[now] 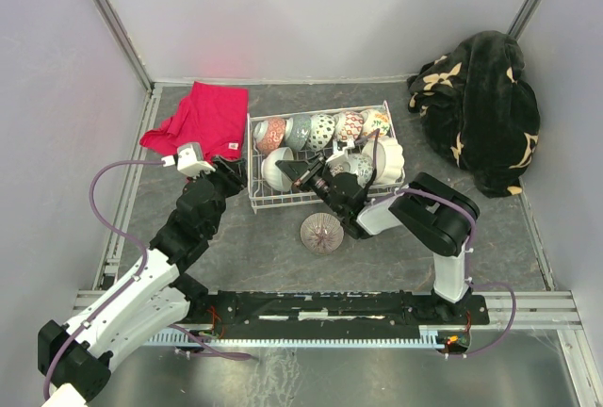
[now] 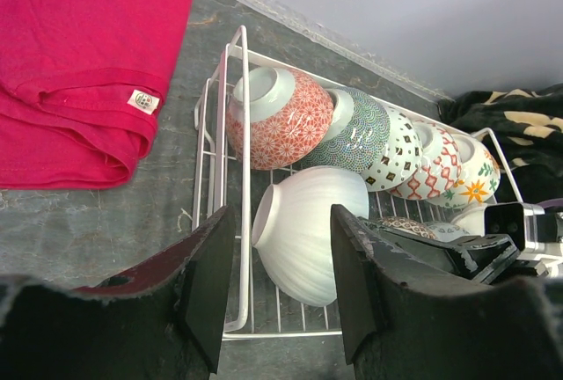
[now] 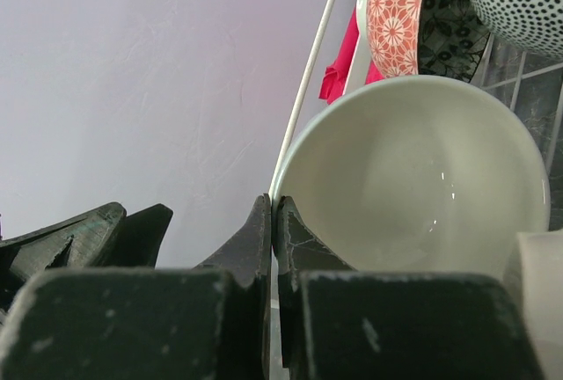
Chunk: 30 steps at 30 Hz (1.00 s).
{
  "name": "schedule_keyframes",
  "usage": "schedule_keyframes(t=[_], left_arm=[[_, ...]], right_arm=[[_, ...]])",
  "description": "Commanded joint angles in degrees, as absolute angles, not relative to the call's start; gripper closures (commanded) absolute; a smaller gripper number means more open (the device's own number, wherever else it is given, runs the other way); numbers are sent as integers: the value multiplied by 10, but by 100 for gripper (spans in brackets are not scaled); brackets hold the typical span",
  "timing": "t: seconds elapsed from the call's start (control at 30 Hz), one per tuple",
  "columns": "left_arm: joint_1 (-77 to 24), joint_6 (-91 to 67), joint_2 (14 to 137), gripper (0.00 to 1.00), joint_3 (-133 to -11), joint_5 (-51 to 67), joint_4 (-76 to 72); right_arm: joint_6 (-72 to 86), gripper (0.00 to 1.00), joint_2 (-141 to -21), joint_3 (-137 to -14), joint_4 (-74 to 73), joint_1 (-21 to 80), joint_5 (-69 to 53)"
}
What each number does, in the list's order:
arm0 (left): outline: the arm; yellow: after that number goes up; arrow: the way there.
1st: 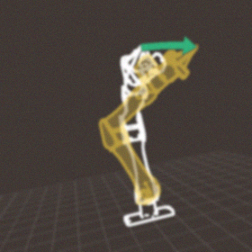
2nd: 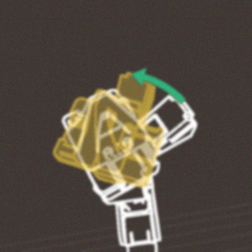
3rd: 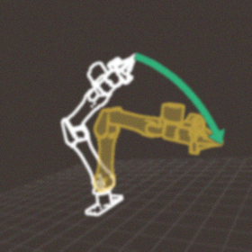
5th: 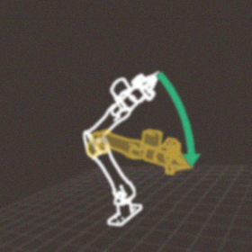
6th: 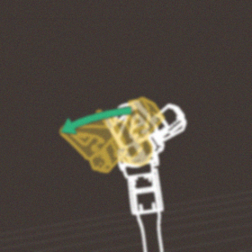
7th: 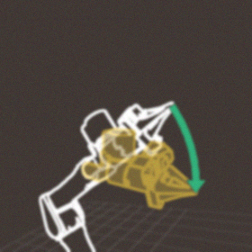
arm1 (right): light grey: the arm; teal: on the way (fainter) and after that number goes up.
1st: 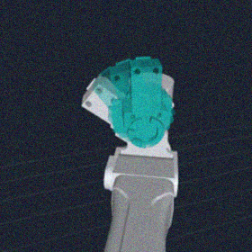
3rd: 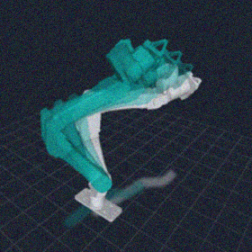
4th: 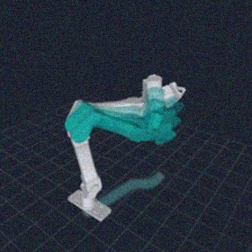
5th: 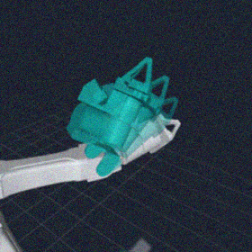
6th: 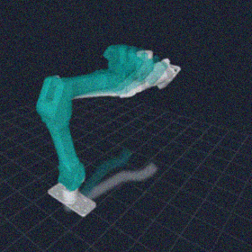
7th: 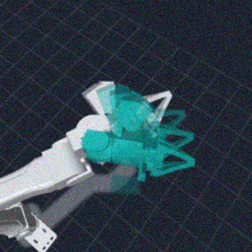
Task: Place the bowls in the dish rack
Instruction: Turn the bowl upside down on the dish rack.
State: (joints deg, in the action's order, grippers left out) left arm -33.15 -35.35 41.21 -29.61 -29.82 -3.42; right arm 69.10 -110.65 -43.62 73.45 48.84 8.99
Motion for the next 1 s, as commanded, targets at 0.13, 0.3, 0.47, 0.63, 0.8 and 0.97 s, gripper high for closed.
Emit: schedule_keyframes(t=[0.13,0.3,0.47,0.63,0.8,0.97], left_arm=[[-332,-375,405,46,-299,-299,-60],[-332,-376,405,46,-299,-299,-60],[-332,-375,405,46,-300,-298,-60],[-333,-375,405,46,-299,-298,-60],[-332,-375,401,46,-299,-300,-59],[-332,-375,394,46,-300,-303,-56]], right_arm=[[714,98,-1107,-481,686,490,62],[724,98,-1116,-495,687,494,58],[736,98,-1124,-511,689,499,56],[746,98,-1130,-521,690,504,59],[756,98,-1140,-523,696,504,61],[766,98,-1145,-521,708,504,60]])
